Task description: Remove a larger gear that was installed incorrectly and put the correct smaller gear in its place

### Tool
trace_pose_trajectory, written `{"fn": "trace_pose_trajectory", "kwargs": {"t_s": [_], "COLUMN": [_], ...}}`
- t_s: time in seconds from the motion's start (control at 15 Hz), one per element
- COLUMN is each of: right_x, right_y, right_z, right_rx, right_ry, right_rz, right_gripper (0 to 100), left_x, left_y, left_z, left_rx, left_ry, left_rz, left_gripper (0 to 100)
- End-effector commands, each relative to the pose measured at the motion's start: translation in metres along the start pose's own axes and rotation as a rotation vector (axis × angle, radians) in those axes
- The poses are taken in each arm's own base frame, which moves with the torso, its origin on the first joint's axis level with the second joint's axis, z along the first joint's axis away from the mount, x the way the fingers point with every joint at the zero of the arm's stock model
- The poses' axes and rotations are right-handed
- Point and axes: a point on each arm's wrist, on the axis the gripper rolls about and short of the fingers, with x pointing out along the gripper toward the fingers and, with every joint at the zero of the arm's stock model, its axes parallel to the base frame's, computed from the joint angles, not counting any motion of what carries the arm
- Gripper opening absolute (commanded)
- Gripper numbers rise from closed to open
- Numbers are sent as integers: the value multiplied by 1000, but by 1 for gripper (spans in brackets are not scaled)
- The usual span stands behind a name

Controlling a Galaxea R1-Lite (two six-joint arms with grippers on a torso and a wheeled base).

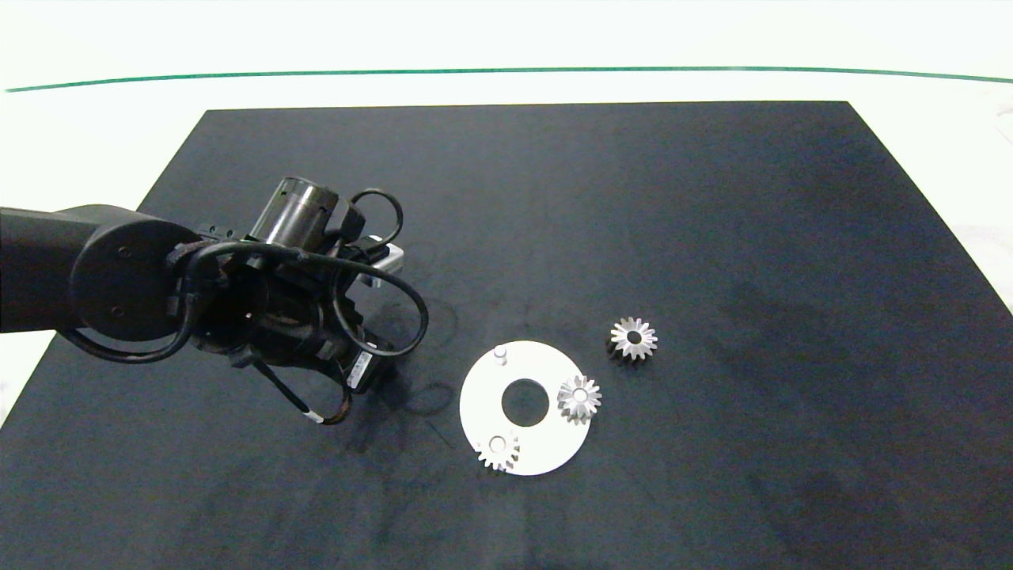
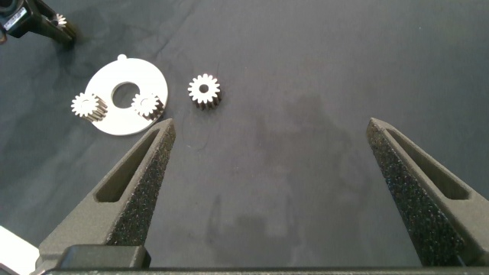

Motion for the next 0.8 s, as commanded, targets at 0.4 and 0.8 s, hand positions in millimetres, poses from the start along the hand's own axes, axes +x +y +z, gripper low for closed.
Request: {"fn": "trace_pose_trajectory", "kwargs": {"t_s": [0.4, 0.8], "right_x": [-2, -12], "right_y": [0, -3], "right_z": [-2, -2], "right_rx": [-24, -40], "right_ry": [-1, -34], "right_rz": [-1, -8], "right_gripper": [100, 100], "left_x": [-72, -71], "left_y": [-39, -84], "left_z": [4, 44], "left_rx": [139, 218], "left_ry": [-152, -239], "left_rz": [-106, -190], "left_gripper": [28, 28]}}
